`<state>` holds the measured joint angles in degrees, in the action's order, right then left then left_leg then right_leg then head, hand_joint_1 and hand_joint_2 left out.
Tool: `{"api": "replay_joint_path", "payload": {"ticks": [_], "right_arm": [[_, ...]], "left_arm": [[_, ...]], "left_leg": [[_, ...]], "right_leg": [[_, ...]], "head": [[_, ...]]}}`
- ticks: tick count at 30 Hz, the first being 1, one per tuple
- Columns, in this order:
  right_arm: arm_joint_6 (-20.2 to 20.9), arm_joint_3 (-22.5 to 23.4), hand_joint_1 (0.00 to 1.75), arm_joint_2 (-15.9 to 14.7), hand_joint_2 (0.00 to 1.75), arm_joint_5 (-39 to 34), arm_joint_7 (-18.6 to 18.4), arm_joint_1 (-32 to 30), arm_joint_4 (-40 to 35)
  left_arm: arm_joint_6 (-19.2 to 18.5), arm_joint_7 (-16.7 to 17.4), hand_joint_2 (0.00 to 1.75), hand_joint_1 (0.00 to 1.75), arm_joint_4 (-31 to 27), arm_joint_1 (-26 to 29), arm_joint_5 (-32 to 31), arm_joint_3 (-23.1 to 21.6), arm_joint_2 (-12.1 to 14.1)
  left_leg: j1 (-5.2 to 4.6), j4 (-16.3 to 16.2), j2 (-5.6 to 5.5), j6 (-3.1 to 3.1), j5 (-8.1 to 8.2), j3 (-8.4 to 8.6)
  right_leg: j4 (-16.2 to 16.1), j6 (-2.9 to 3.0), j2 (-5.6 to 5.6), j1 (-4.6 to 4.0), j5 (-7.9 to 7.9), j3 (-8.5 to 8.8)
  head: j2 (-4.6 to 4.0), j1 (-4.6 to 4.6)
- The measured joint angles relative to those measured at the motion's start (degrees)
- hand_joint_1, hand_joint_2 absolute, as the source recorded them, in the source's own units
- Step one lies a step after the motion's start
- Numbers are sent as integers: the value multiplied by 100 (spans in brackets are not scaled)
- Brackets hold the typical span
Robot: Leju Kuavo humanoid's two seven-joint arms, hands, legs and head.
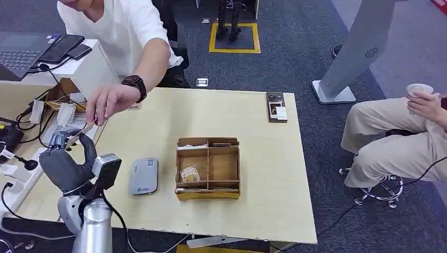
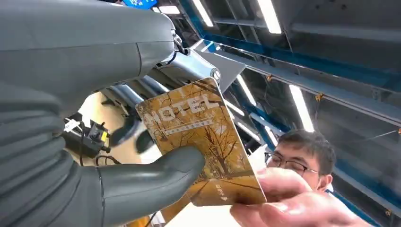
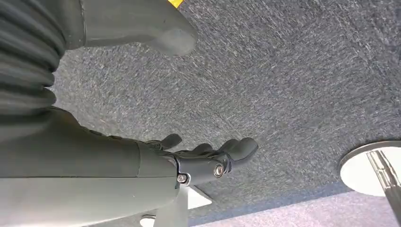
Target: Pass the card to the sensor for recognition and then transmit it.
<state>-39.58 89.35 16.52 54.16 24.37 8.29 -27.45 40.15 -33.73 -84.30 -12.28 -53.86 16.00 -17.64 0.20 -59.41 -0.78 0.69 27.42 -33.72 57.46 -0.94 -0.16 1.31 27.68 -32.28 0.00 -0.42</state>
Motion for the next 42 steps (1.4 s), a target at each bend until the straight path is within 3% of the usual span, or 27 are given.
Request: {"api": "replay_joint_path", "payload": {"ticks": [11, 23, 33, 42], "right_arm": [[0, 0, 0, 0, 175, 15, -68, 0, 0], [0, 0, 0, 0, 175, -37, -83, 0, 0], [2, 0, 0, 0, 175, -166, -85, -1, 7], [0, 0, 0, 0, 175, -275, -153, -1, 9]], "left_arm": [[0, -37, 175, 175, 2, 3, 48, 15, 0], [0, 179, 175, 175, 2, 8, -231, 22, 0], [4, 1098, 175, 175, -9, 40, -1742, 22, -2], [4, 1340, 175, 175, -9, 106, -1722, 96, 0]], "left_leg": [[0, 0, 0, 0, 0, -1], [0, 0, -1, 0, 0, -1], [0, 0, -2, 0, 0, -4], [0, 0, -3, 0, 0, -5]], "right_leg": [[0, 0, 0, 0, 0, 0], [0, 0, -1, 0, 0, 1], [0, 0, -2, 0, 0, 1], [0, 0, -3, 0, 0, 1]], "head": [[0, 0], [0, 0], [0, 0], [0, 0]]}}
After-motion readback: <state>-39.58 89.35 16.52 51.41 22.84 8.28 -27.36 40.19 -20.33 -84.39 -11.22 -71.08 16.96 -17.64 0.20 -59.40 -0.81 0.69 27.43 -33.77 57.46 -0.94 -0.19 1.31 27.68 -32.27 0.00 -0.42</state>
